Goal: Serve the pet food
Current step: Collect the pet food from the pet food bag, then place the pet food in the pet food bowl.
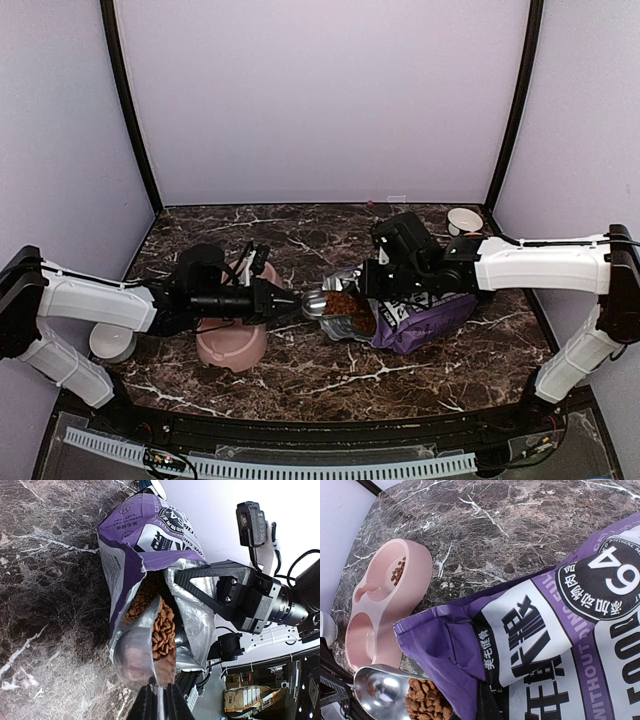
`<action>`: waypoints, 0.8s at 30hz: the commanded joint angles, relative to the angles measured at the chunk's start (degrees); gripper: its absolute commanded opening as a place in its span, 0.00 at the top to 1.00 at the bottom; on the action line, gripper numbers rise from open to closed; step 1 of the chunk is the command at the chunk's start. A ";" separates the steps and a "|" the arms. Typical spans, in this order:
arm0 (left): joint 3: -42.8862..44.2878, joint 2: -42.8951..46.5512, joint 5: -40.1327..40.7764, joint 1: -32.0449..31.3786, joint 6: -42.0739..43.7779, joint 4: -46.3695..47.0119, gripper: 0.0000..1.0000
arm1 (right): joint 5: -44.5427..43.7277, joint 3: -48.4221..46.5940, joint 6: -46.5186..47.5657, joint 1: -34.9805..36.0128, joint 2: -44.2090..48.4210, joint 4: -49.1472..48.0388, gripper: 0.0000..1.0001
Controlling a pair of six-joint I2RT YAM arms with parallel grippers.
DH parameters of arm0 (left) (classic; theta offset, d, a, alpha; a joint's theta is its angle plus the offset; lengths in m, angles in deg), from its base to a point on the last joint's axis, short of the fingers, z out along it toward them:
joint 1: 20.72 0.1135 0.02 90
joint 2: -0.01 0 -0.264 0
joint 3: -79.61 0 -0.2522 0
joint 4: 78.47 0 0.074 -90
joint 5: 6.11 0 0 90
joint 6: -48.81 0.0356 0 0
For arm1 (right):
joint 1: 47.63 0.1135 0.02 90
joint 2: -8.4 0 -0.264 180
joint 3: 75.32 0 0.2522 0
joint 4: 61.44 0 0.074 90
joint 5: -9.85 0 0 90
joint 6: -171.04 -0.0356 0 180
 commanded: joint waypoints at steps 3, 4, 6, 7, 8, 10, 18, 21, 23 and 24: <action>-1.66 4.82 0.08 0.41 0.88 2.75 1.00 | -3.43 -1.52 0.22 -1.58 0.01 0.92 1.00; -1.93 5.21 0.12 0.42 0.81 2.83 1.00 | -3.44 -1.39 0.13 -1.59 0.13 0.93 1.00; -2.16 5.84 0.16 0.51 0.62 2.96 1.00 | -3.57 -1.22 0.07 -1.59 0.29 0.93 1.00; -2.34 6.18 0.17 0.51 0.52 3.20 1.00 | -3.62 -1.08 -0.02 -1.66 0.40 1.01 1.00; -2.63 6.50 0.17 0.57 0.29 3.52 1.00 | -3.63 -1.01 -0.08 -1.68 0.47 0.97 1.00; -3.01 7.22 0.17 0.60 -0.13 4.24 1.00 | -3.73 -0.88 -0.07 -1.68 0.58 1.09 1.00; -4.17 10.15 0.78 1.19 -1.23 4.48 1.00 | -4.10 -0.28 -0.11 -2.09 0.99 1.20 1.00; -5.26 10.90 0.77 1.68 -3.24 7.07 1.00 | -4.18 -0.03 -0.07 -2.28 1.14 1.13 1.00; -5.40 11.38 1.09 1.83 -3.97 7.88 1.00 | -4.14 0.15 -0.07 -2.34 1.30 1.15 1.00; -5.48 11.50 1.13 1.91 -4.17 8.27 1.00 | -4.13 0.30 -0.02 -2.38 1.38 1.19 1.00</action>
